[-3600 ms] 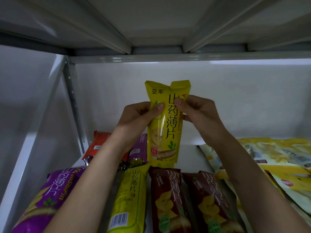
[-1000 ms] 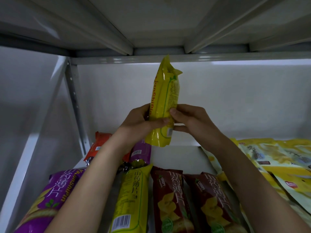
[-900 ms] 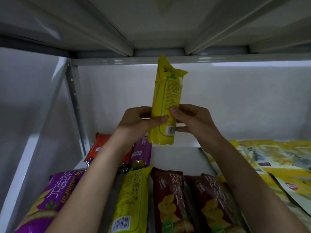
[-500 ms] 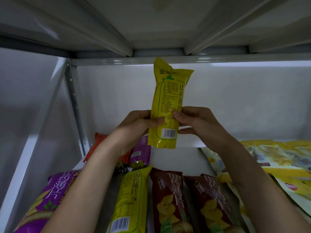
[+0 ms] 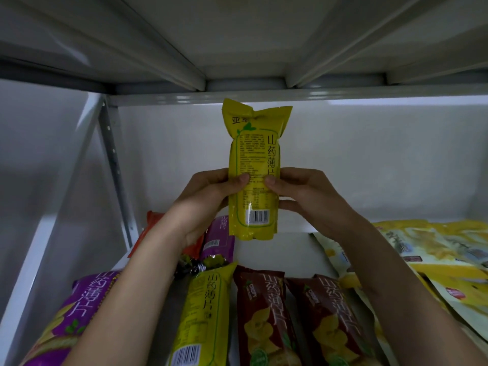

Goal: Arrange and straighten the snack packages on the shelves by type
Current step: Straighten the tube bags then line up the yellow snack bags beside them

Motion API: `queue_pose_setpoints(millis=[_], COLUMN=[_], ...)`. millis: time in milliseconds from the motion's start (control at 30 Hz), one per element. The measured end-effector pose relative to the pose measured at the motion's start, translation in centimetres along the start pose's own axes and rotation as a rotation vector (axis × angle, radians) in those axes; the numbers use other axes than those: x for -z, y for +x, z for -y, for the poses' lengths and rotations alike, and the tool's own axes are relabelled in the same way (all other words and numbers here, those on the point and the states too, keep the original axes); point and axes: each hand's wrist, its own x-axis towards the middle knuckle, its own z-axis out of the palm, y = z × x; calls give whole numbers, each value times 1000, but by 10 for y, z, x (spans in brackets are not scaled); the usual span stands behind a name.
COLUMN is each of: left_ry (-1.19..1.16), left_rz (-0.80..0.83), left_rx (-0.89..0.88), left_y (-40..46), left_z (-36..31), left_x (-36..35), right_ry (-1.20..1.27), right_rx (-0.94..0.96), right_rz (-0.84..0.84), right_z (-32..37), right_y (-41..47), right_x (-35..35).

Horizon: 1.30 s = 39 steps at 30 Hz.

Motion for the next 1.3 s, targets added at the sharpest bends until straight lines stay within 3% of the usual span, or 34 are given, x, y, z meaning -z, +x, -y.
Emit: queue_pose_setpoints(millis=[233, 400, 567, 667, 800, 933, 1167, 1300], left_ry=[-60, -58, -31, -47, -88, -74, -31, -115], left_rz=[-117, -111, -28, -58, -183, -194, -118, -173], left_rx=[-85, -102, -37, -27, -112, -149, -122, -123], left_y=[-1, -1, -1, 2, 4, 2, 0, -2], left_z=[-5, -3, -2, -3, -3, -1, -4, -9], left_x=[-4, 0, -5, -7, -5, -1, -8, -13], right_ry=[-74, -44, -16, -64, -137, -91, -56, -173], right_rx=[21, 16, 88, 69, 48, 21, 168, 238], right_rz=[2, 33, -95, -126, -71, 12, -175, -153], right_z=[-2, 3, 4, 2, 4, 9, 5, 1], right_y=[0, -1, 1, 1, -2, -3, 1, 2], right_x=[-5, -5, -5, -3, -8, -8, -4, -11])
